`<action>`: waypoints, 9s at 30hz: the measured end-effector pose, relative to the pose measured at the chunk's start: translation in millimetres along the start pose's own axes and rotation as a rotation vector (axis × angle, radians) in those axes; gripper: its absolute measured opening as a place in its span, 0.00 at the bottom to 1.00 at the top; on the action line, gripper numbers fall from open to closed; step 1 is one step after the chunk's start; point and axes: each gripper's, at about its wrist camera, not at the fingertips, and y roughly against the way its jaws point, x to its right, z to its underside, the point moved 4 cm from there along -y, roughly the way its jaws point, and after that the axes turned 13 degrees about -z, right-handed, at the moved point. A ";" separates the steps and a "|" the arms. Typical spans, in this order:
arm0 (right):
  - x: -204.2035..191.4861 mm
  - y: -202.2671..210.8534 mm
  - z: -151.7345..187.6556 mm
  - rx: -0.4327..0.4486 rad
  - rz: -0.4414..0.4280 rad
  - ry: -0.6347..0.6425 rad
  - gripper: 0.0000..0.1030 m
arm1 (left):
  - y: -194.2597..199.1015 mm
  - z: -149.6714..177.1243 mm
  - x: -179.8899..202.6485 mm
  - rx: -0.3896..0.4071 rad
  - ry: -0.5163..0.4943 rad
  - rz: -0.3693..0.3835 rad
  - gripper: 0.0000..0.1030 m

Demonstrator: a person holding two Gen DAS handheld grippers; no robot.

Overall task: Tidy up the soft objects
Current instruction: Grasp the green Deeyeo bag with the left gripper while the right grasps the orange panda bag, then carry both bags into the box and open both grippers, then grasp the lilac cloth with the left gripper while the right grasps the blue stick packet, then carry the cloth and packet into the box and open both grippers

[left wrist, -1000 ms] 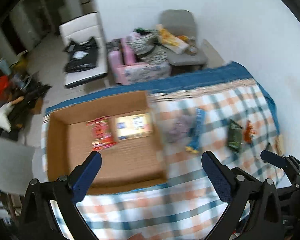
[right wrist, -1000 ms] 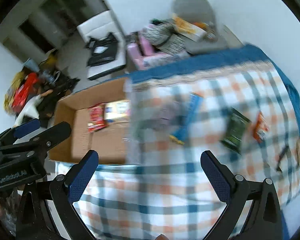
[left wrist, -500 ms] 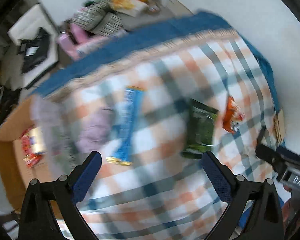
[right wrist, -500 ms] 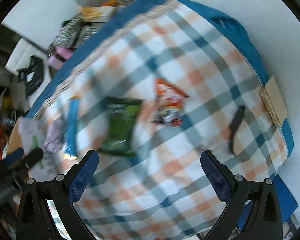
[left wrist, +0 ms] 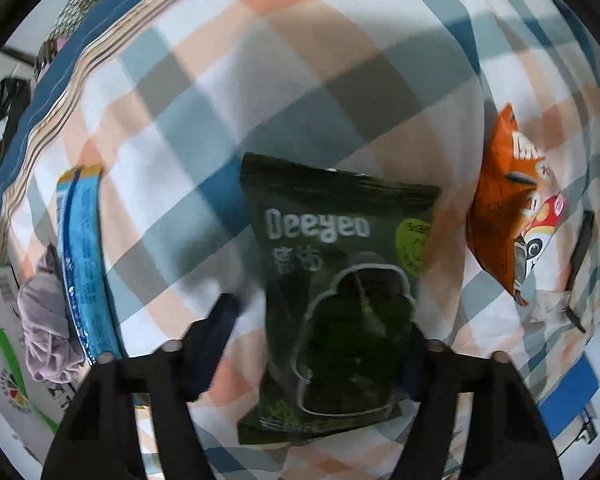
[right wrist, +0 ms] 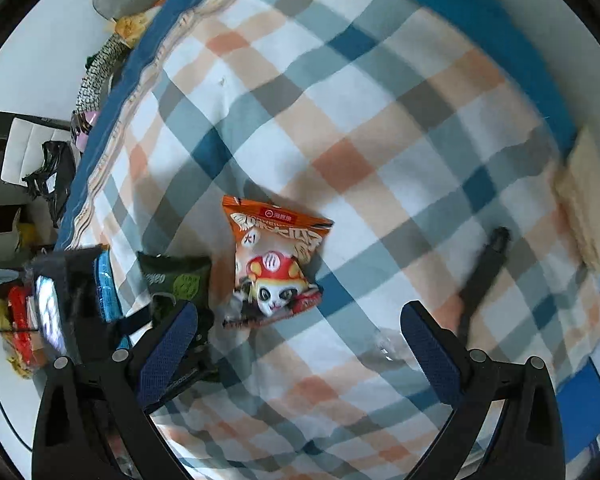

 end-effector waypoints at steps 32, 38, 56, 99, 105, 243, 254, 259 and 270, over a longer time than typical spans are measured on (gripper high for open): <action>-85.0 -71.5 42.4 -0.088 0.051 0.120 0.47 | 61.8 28.9 -71.2 0.065 0.187 0.062 0.32; -120.4 -40.2 76.2 -0.052 0.034 0.216 0.47 | 106.0 66.7 -104.1 0.144 0.237 0.141 0.32; -330.0 -11.4 242.4 -0.119 -0.143 0.588 0.47 | 145.8 273.9 -297.9 0.261 0.564 0.212 0.32; -452.0 -219.6 275.4 -0.240 0.211 0.643 0.48 | -43.3 210.1 -527.1 0.049 0.559 -0.036 0.33; -448.1 -230.6 272.2 -0.247 0.223 0.626 0.48 | -50.5 206.2 -531.6 0.014 0.579 -0.040 0.34; -234.6 -105.6 134.7 -0.091 0.069 0.319 0.15 | 92.5 90.8 -205.5 0.171 0.122 -0.013 0.34; -317.0 -23.4 199.9 -0.065 -0.068 0.495 0.15 | 145.8 193.9 -289.6 0.261 0.315 0.055 0.34; -374.2 -28.9 245.5 -0.111 -0.106 0.601 0.15 | 137.3 234.7 -348.2 0.250 0.415 0.032 0.34; -471.4 -111.7 326.0 -0.260 -0.107 0.721 0.15 | 69.8 297.0 -442.2 0.142 0.581 0.076 0.34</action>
